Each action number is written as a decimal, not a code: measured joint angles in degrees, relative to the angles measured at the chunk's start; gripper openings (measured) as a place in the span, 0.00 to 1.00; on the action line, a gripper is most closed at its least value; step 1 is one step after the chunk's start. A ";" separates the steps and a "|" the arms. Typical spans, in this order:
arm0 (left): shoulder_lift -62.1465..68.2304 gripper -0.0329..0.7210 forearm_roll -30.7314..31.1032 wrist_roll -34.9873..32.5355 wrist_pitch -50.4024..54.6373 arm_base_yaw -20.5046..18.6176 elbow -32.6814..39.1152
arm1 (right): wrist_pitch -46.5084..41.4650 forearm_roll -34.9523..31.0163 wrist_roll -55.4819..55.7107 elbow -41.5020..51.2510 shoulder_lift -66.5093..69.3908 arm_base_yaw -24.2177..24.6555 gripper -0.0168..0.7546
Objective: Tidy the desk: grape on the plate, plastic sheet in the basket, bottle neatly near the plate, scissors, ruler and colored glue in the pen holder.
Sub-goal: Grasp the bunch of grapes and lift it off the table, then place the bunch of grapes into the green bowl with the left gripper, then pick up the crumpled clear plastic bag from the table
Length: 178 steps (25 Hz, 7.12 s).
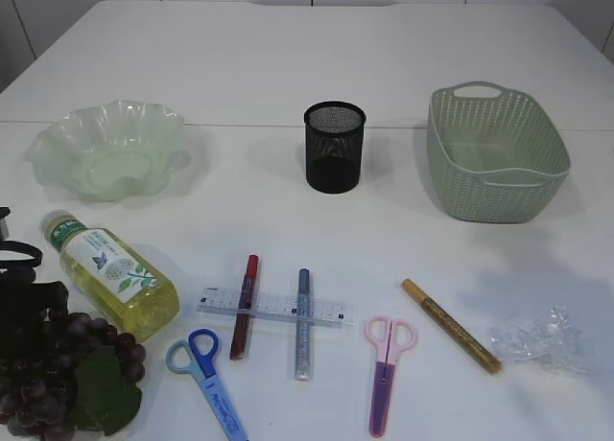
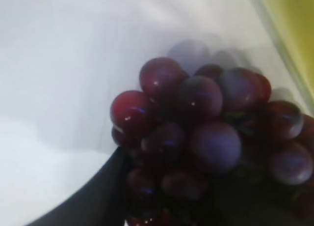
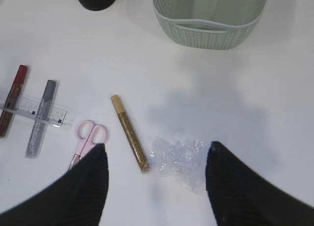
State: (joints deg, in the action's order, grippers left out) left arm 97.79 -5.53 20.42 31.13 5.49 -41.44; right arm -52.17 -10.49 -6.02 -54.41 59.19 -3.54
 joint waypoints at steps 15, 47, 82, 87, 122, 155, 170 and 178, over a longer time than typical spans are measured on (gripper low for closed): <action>0.00 0.16 3.40 0.00 0.72 0.00 -0.30 | -0.13 0.00 0.00 0.00 0.00 0.00 0.66; -30.41 0.14 11.96 0.12 19.71 0.00 0.40 | -0.49 -0.12 0.00 0.00 0.00 0.00 0.66; 2.96 0.14 14.63 0.12 5.44 0.00 -47.44 | -1.31 -1.39 0.00 0.00 0.00 0.00 0.66; 14.94 0.14 15.02 0.12 3.32 0.00 -53.85 | -1.31 -2.49 0.00 0.00 0.00 0.00 0.66; 5.72 0.72 4.96 -13.86 33.19 0.60 -56.79 | -4.67 -4.62 0.00 0.00 0.00 0.00 0.66; -27.69 0.70 -1.43 -16.44 33.83 0.85 -23.06 | -6.14 21.05 -6.97 -0.22 27.87 -14.96 0.69; -27.69 0.69 1.01 -17.84 31.40 0.85 -22.93 | 1.23 26.19 -5.07 3.67 35.29 -16.29 0.78; -27.69 0.69 1.14 -17.84 30.35 0.85 -22.93 | 3.39 27.68 -3.46 3.67 38.84 -16.29 0.78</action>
State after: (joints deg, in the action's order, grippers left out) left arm 70.11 -4.39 2.58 61.48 6.34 -64.37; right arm -48.78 17.20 -9.48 -50.74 98.04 -19.83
